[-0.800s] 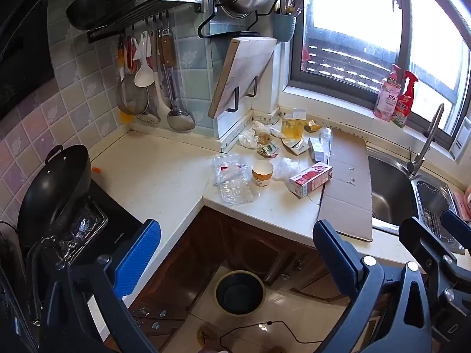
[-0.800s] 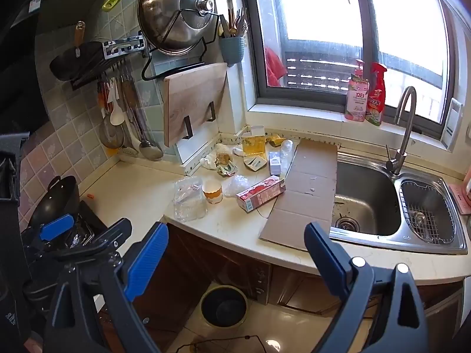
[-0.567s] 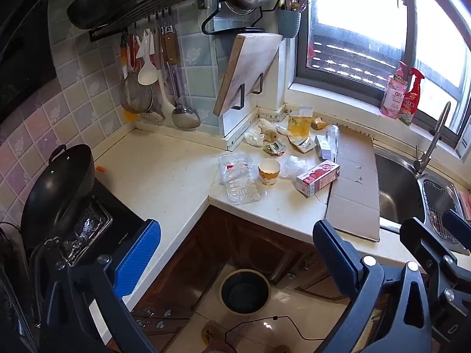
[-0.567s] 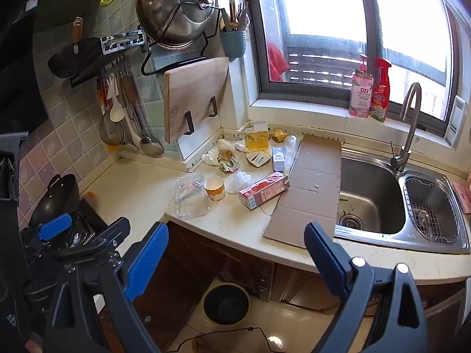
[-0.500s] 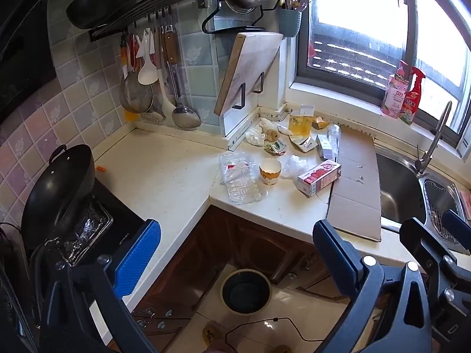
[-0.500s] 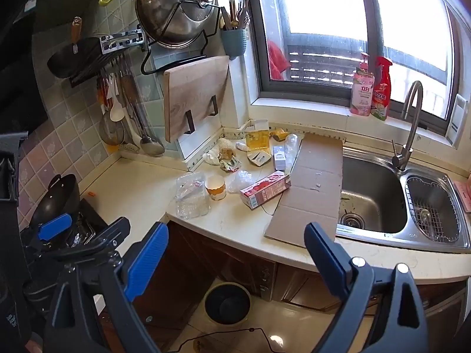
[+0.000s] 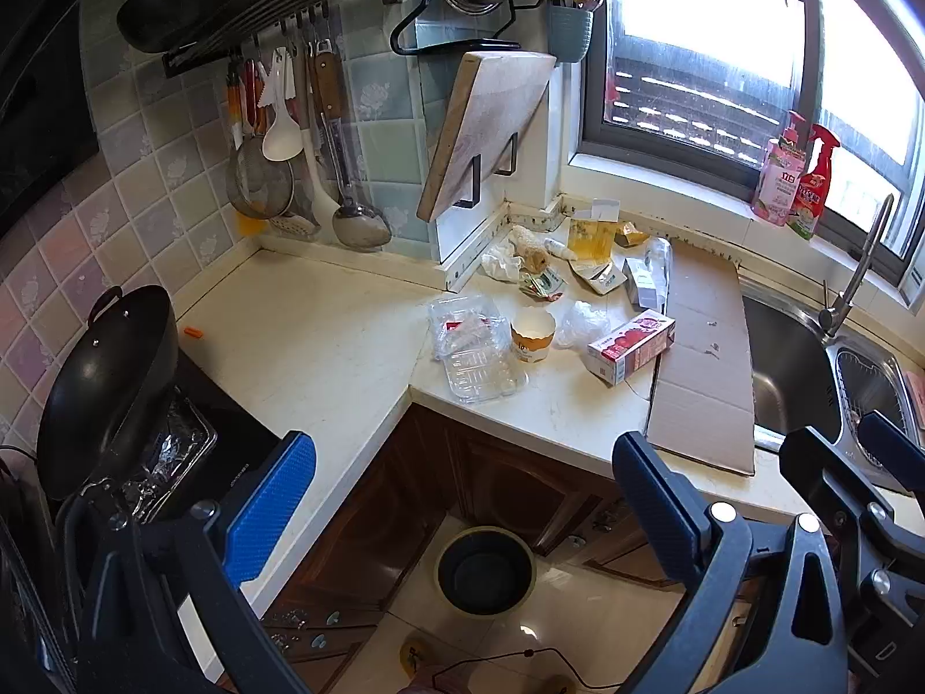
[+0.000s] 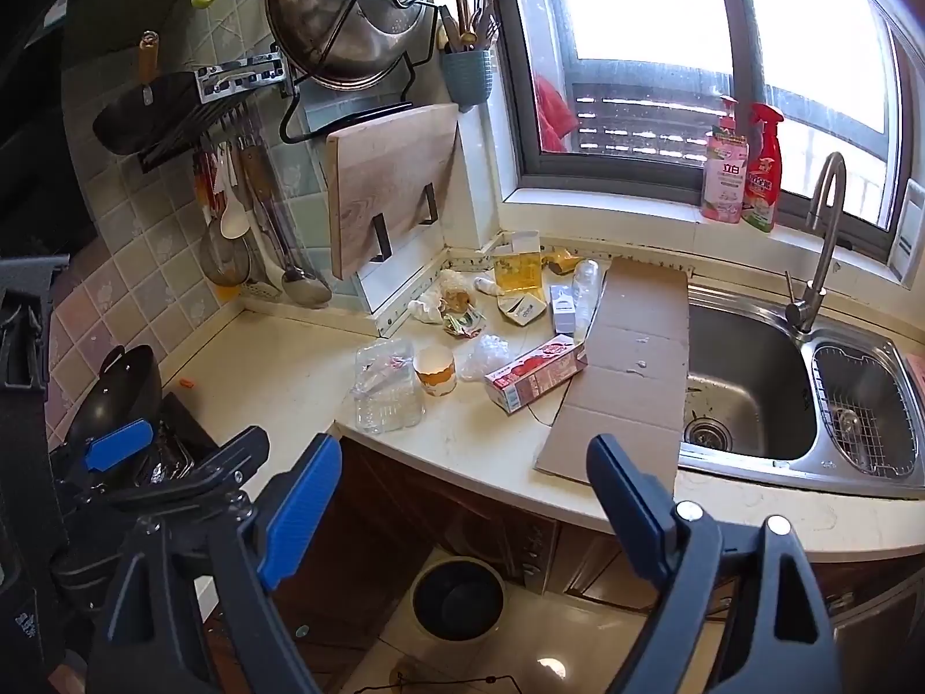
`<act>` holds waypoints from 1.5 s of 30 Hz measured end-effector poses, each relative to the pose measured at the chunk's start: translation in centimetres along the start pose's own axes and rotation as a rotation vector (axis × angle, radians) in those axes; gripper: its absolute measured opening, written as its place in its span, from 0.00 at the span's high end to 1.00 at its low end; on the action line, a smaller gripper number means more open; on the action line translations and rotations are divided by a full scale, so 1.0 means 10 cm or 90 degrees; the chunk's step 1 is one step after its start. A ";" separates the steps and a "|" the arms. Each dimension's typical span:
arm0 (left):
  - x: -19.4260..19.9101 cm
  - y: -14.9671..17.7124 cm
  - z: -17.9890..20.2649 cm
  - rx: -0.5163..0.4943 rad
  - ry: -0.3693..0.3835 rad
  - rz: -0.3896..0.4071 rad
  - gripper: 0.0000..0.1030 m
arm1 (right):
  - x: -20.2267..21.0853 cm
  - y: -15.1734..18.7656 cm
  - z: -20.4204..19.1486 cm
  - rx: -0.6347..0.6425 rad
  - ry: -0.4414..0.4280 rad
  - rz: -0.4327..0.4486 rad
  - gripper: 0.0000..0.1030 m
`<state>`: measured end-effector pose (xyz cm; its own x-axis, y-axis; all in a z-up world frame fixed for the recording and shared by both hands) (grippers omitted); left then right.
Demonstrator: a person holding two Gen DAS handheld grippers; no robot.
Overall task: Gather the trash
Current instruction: 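Move both tools toward the trash on the counter corner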
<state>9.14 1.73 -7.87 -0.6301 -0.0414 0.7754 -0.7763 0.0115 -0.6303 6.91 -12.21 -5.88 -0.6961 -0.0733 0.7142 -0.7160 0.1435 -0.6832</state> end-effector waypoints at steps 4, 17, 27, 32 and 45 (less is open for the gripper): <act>-0.04 -0.01 0.02 -0.002 -0.002 0.000 0.02 | -0.03 -0.01 0.00 -0.002 -0.001 -0.002 0.16; -0.13 -0.01 0.12 -0.010 0.001 -0.011 0.02 | -0.11 0.00 0.07 -0.014 -0.003 -0.015 0.24; -0.16 0.02 0.16 -0.009 0.005 -0.024 0.02 | -0.12 0.01 0.08 -0.022 -0.006 -0.023 0.24; -0.16 0.02 0.16 -0.009 0.004 -0.023 0.02 | -0.13 0.03 0.09 -0.024 -0.009 -0.026 0.24; -0.17 0.08 0.16 -0.008 0.006 -0.027 0.02 | -0.13 0.05 0.08 -0.027 -0.013 -0.030 0.24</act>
Point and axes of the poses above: each gripper's, at about its wrist camera, not at the fingertips, and x roughly against the way its jaws point, z to its right, y to its underside, the point moved 10 cm from there along -x, roughly the way its jaws point, and after that the axes turned 5 degrees about -z, right-handed, at the moved point
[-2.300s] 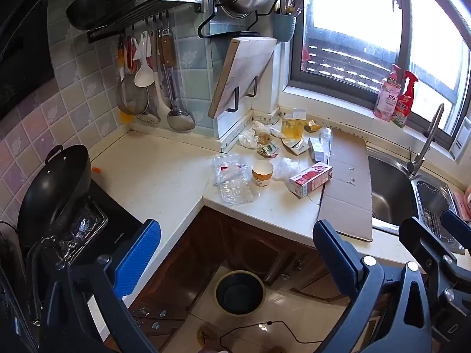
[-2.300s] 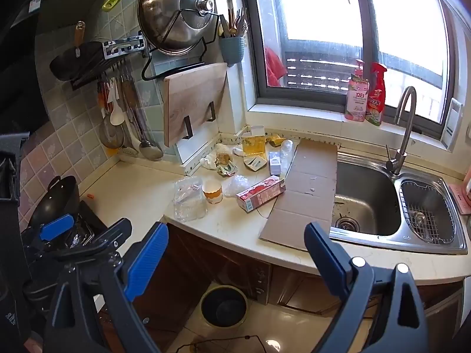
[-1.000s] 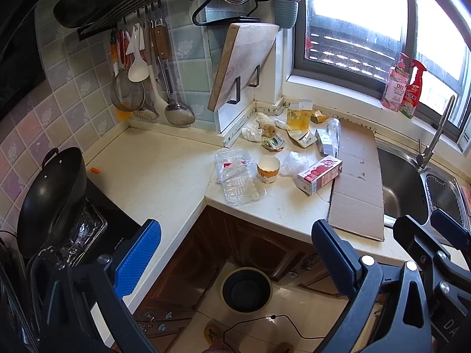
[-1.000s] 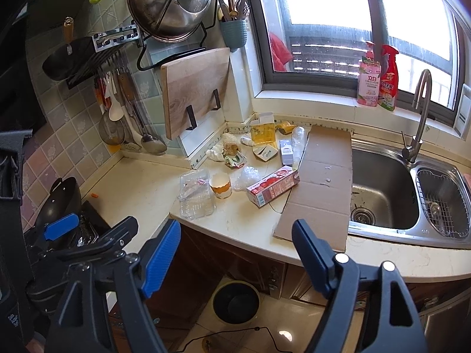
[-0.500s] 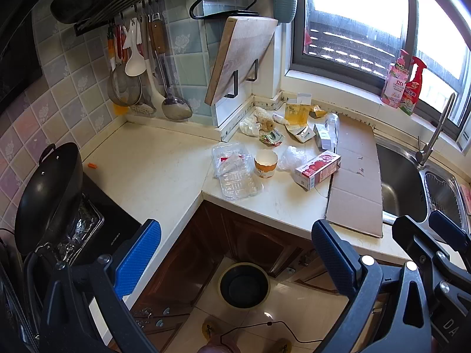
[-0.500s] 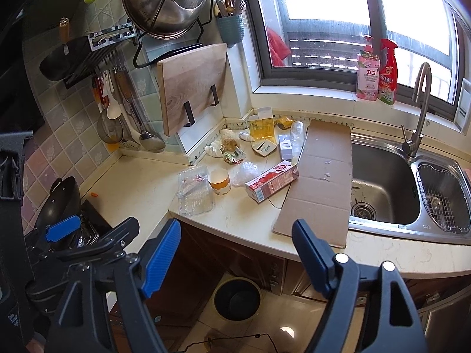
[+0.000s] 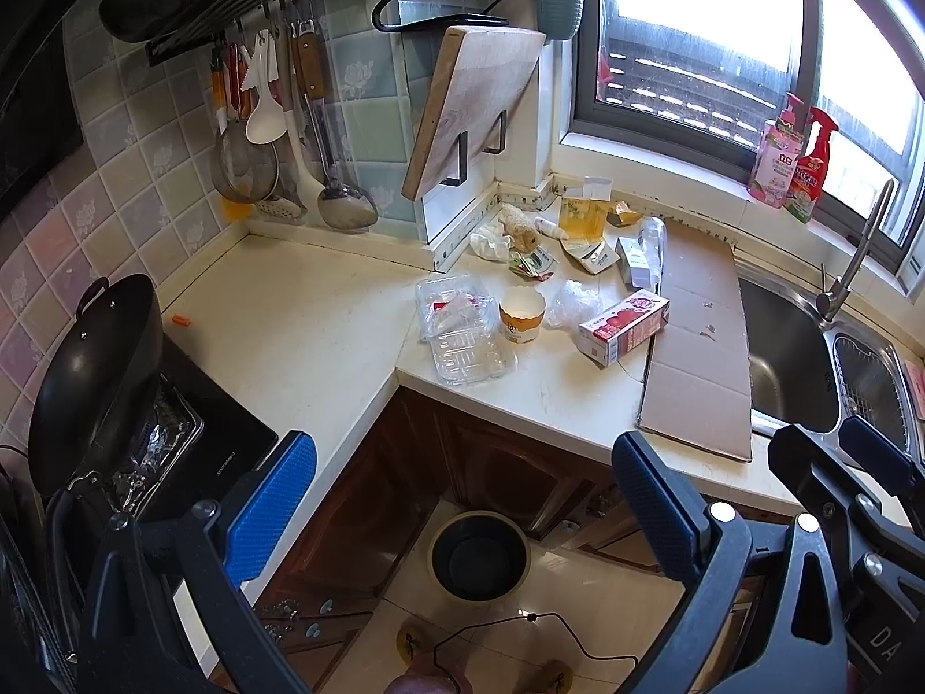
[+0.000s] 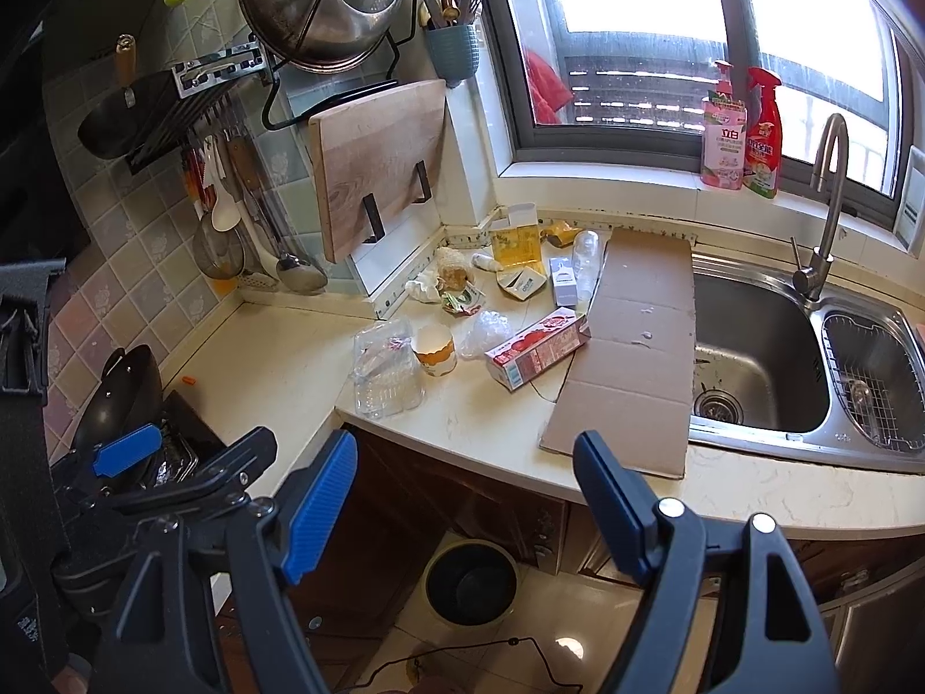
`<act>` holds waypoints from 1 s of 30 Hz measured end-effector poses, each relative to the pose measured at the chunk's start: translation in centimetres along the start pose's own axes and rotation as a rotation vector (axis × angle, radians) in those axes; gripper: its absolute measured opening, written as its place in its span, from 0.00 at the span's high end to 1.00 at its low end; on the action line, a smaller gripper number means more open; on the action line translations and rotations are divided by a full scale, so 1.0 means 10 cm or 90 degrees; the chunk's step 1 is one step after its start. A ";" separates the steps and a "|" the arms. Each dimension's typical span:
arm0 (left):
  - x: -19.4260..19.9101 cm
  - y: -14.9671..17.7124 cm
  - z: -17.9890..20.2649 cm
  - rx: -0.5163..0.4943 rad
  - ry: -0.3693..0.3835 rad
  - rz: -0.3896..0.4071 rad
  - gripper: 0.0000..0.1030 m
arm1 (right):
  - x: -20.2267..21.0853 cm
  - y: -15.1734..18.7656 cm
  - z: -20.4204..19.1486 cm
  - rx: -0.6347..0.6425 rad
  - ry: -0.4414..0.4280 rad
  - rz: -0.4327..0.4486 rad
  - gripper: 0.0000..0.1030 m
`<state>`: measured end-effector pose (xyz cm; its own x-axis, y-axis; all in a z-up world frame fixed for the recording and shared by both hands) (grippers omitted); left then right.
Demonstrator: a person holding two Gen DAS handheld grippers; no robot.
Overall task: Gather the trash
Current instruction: 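Move both tools toward the trash on the counter corner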
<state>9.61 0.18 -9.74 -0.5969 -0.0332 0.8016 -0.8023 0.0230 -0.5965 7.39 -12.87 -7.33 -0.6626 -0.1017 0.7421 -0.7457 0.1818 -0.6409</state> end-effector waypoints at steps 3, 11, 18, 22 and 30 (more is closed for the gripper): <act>0.01 0.00 -0.01 0.002 -0.001 0.004 0.02 | 0.00 -0.01 -0.01 0.002 0.000 0.000 0.24; 0.06 0.10 0.12 0.010 0.005 0.002 0.02 | 0.07 0.05 0.09 0.019 -0.011 0.002 0.24; 0.16 0.13 0.23 0.025 0.000 0.005 0.02 | 0.19 0.03 0.20 0.047 -0.020 0.005 0.24; 0.19 0.16 0.24 0.047 -0.003 0.005 0.01 | 0.24 0.01 0.27 0.070 -0.022 0.008 0.24; 0.14 0.32 0.24 0.105 0.018 -0.021 0.01 | 0.22 -0.01 0.49 0.089 -0.047 -0.021 0.24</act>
Point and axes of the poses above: each gripper's, at about its wrist camera, not at the fingertips, and x roughly against the way its jaws point, z to its right, y to its underside, the point moved 10 cm from there along -x, roughly the way its jaws point, and after that the axes turned 5 degrees about -z, right-handed, at the moved point
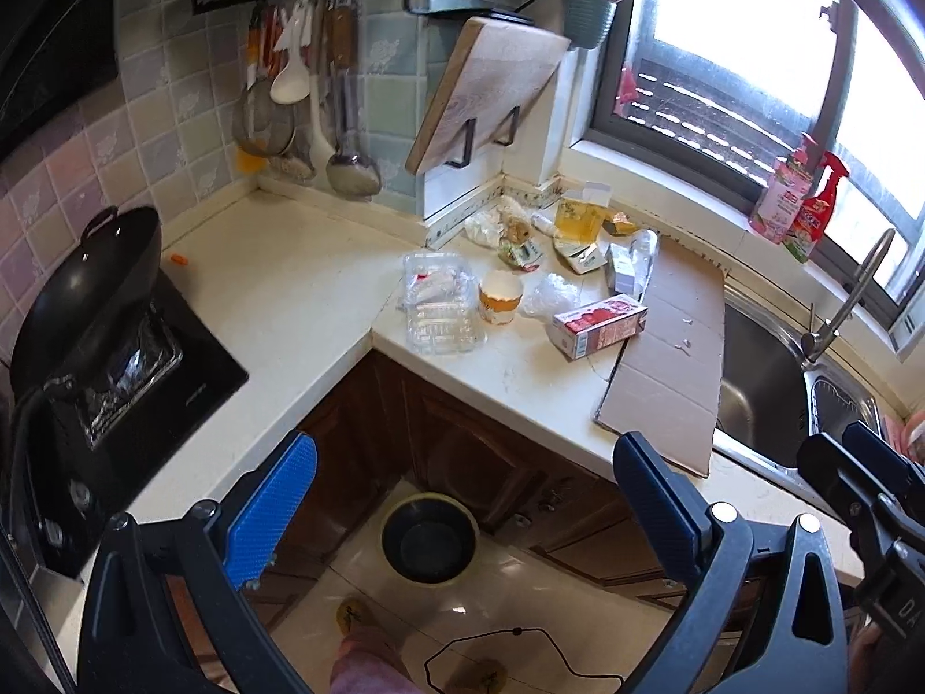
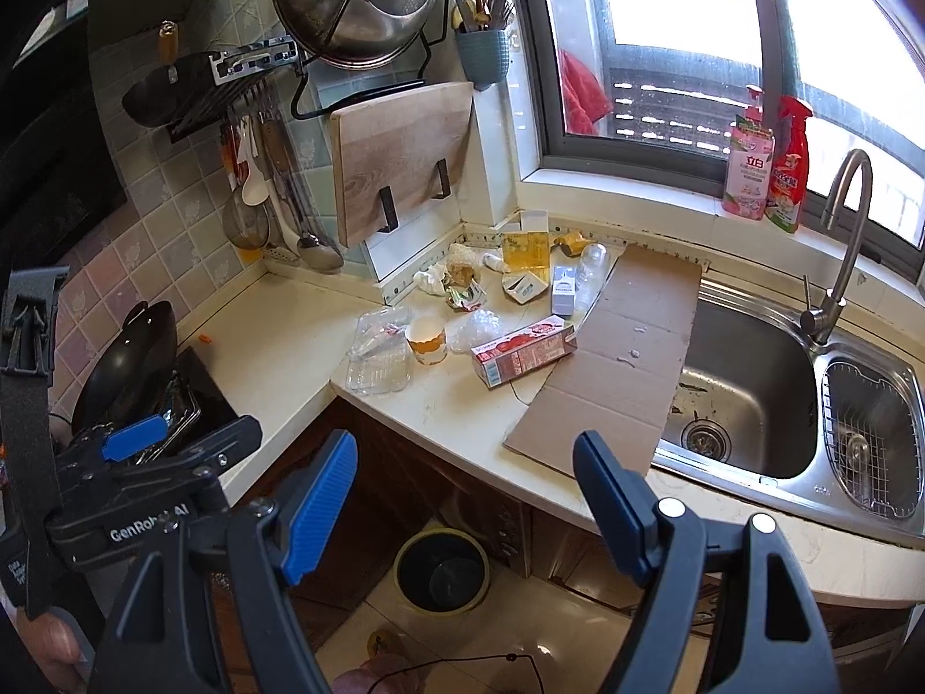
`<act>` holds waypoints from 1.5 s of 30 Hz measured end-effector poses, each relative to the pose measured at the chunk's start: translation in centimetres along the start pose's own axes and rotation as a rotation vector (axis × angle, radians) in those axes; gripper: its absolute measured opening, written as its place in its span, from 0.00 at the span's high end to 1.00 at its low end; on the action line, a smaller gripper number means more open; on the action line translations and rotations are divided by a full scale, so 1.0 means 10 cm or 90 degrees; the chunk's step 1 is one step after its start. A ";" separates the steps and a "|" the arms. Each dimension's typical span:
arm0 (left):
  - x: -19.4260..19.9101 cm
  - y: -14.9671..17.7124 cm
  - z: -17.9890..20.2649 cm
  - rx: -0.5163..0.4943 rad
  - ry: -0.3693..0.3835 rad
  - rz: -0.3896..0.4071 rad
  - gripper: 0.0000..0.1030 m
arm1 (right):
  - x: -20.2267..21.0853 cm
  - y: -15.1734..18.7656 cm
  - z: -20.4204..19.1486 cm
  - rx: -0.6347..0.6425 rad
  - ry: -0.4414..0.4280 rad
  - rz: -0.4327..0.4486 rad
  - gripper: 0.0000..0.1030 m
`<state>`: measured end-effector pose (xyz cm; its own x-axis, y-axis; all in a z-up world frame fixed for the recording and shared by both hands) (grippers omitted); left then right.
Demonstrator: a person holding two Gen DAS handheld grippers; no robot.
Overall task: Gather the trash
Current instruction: 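Move both tools toward the trash on the counter corner, then grasp the clear plastic tray with the left tool while the right tool grasps the paper cup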
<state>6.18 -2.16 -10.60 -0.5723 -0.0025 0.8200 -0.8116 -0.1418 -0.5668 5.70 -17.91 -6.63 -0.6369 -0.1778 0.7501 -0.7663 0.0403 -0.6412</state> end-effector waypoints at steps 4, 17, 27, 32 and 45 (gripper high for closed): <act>-0.05 0.05 -0.12 0.012 -0.008 -0.029 0.01 | -0.06 -0.01 0.08 -0.009 -0.019 -0.012 0.24; -0.67 -0.34 -0.77 0.089 -0.003 -0.104 0.01 | -0.53 -0.17 0.33 -0.101 -0.032 -0.062 0.24; -1.79 -0.88 -0.92 0.111 0.052 -0.153 0.01 | -1.18 -0.44 0.44 -0.138 0.029 -0.111 0.25; -2.45 -0.99 -1.03 0.133 0.063 -0.198 0.16 | -1.70 -0.55 0.20 -0.135 -0.001 -0.154 0.27; -3.44 -1.05 -0.90 0.095 0.072 -0.274 0.38 | -2.78 -0.85 -0.22 -0.154 -0.067 -0.238 0.48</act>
Point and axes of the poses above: each gripper's, at about its wrist camera, not at the fingertips, and x roughly against the way its jaws point, z to its right, y to its underside, the point moved 10 cm from there along -x, roughly the way its jaws point, and after that the axes turned 5 degrees about -z, right-handed, at the moved point
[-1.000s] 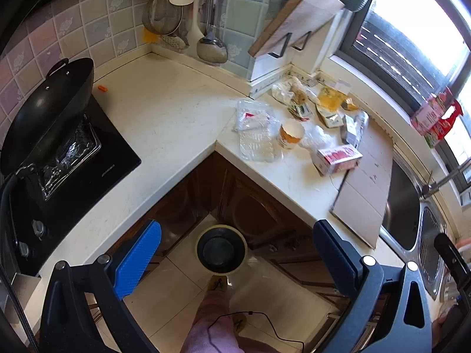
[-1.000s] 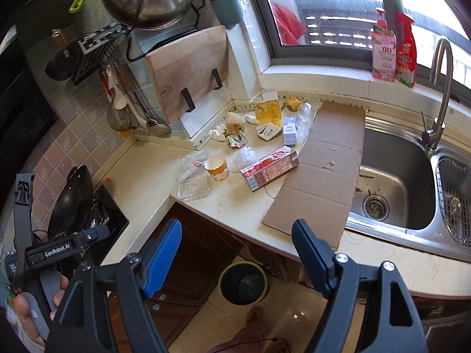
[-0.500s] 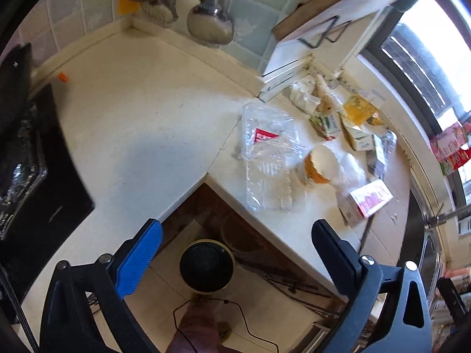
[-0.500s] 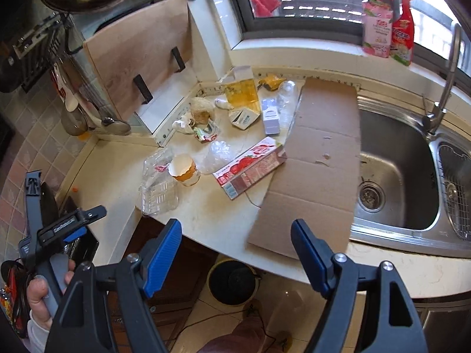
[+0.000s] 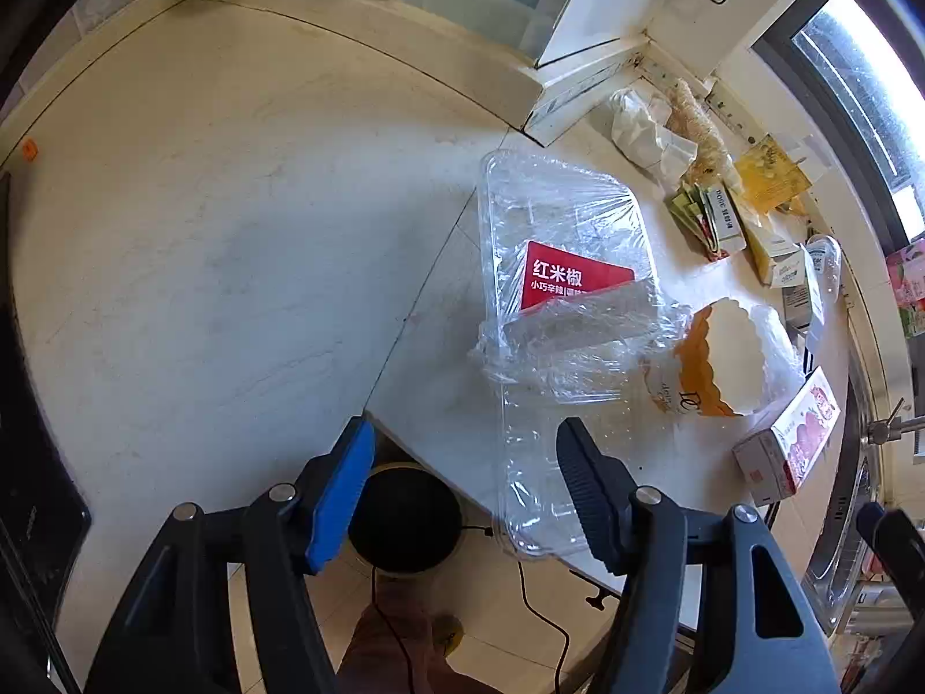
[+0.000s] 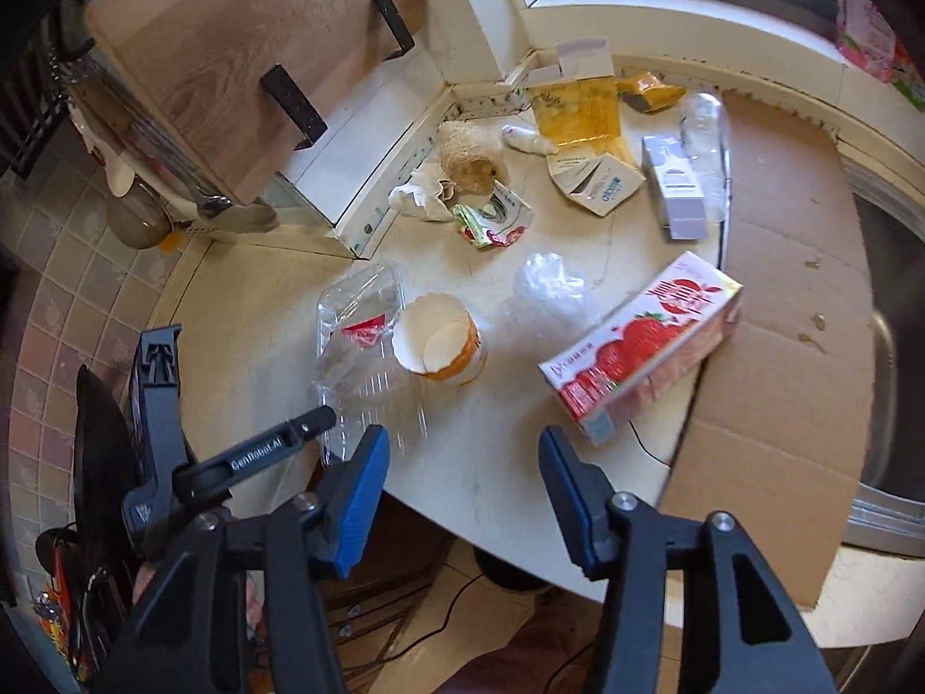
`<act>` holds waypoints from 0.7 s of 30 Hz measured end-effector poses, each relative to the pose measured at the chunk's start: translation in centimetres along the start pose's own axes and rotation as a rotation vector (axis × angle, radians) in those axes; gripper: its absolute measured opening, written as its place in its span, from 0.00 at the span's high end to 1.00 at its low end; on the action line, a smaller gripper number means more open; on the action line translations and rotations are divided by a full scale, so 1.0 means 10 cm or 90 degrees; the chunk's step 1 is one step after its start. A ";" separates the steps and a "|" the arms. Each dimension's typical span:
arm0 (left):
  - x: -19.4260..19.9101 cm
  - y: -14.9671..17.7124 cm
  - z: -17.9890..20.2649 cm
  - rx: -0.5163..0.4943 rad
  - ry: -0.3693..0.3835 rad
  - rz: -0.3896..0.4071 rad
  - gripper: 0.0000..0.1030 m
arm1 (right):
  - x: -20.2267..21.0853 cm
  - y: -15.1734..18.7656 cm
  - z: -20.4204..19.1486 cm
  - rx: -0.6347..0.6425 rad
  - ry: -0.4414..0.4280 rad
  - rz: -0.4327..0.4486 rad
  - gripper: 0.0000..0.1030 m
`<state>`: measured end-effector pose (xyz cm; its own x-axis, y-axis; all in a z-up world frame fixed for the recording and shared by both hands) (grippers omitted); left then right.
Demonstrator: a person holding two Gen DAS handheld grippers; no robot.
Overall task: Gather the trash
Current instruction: 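Grasp the clear plastic tray with the left tool while the right tool grasps the paper cup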
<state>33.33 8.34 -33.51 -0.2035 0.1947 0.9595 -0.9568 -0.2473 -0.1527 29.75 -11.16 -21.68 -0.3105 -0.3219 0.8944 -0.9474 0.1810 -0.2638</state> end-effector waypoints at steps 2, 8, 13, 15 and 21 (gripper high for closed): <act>-0.04 0.00 0.03 -0.007 -0.009 -0.004 0.38 | -0.11 -0.08 0.00 -0.013 -0.009 -0.011 0.51; -0.18 0.02 0.12 -0.031 -0.034 -0.013 0.40 | -0.52 -0.23 -0.09 -0.041 -0.036 -0.050 0.56; -0.17 0.06 0.13 -0.055 -0.083 0.019 0.47 | -0.76 -0.32 -0.16 -0.039 -0.022 -0.054 0.59; -0.14 0.06 0.15 -0.063 -0.083 0.030 0.66 | -0.85 -0.35 -0.15 -0.037 -0.007 -0.058 0.62; -0.12 0.10 0.19 -0.061 -0.057 0.029 0.92 | -1.08 -0.30 -0.06 -0.048 0.021 -0.083 0.75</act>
<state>33.01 6.08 -34.36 -0.2314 0.0990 0.9678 -0.9635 -0.1610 -0.2140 35.94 -7.69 -30.30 -0.1814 -0.3171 0.9309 -0.9707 0.2097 -0.1178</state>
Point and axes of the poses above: each gripper's, at about its wrist camera, not at the fingertips, and x roughly against the way its jaws point, z to its right, y to its underside, the point moved 10 cm from there along -x, roughly the way its jaws point, and after that the axes turned 5 degrees about -z, right-handed, at the moved point
